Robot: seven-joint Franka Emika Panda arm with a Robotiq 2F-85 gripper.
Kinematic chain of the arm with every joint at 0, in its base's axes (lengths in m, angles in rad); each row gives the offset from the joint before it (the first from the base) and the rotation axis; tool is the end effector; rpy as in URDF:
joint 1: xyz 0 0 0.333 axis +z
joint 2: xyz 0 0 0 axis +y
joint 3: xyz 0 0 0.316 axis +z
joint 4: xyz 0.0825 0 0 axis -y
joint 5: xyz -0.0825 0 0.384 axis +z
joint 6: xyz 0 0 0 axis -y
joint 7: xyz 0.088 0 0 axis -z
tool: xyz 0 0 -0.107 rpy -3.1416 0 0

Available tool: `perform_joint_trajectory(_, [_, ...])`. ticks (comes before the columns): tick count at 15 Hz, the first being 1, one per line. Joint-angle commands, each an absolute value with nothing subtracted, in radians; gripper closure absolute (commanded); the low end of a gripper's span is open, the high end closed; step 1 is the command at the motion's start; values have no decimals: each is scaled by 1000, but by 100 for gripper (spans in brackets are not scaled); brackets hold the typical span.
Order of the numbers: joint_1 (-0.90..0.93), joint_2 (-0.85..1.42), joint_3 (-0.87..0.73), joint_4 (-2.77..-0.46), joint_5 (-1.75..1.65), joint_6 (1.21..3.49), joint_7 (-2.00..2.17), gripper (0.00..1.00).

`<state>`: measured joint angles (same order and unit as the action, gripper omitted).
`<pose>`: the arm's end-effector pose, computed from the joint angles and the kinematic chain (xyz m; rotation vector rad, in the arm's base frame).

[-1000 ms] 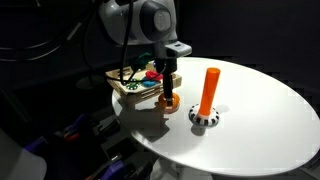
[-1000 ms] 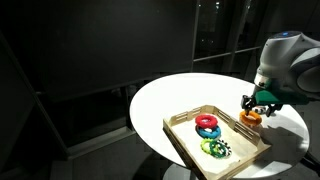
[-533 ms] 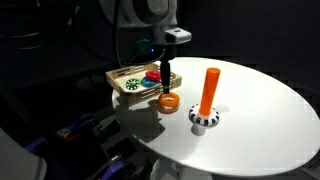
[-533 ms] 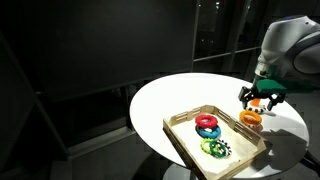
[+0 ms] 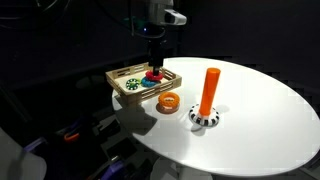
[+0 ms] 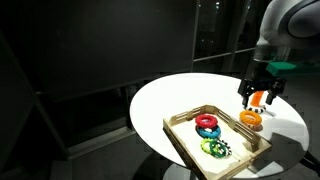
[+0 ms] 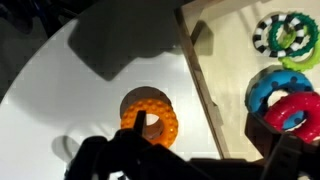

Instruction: Put the orange ring on the clear ring

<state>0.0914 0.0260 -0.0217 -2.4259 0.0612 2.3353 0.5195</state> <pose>0.4724 0.0340 0.2865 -3.0349 0.7665 0.1934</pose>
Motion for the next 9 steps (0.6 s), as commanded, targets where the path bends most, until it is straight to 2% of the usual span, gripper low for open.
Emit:
perform_joint_trajectory(1, [70,-24,2,-2373,110,2180,376,0])
perform_joint_trajectory(9, [82,-141,47,-2318,76,2051,309,0])
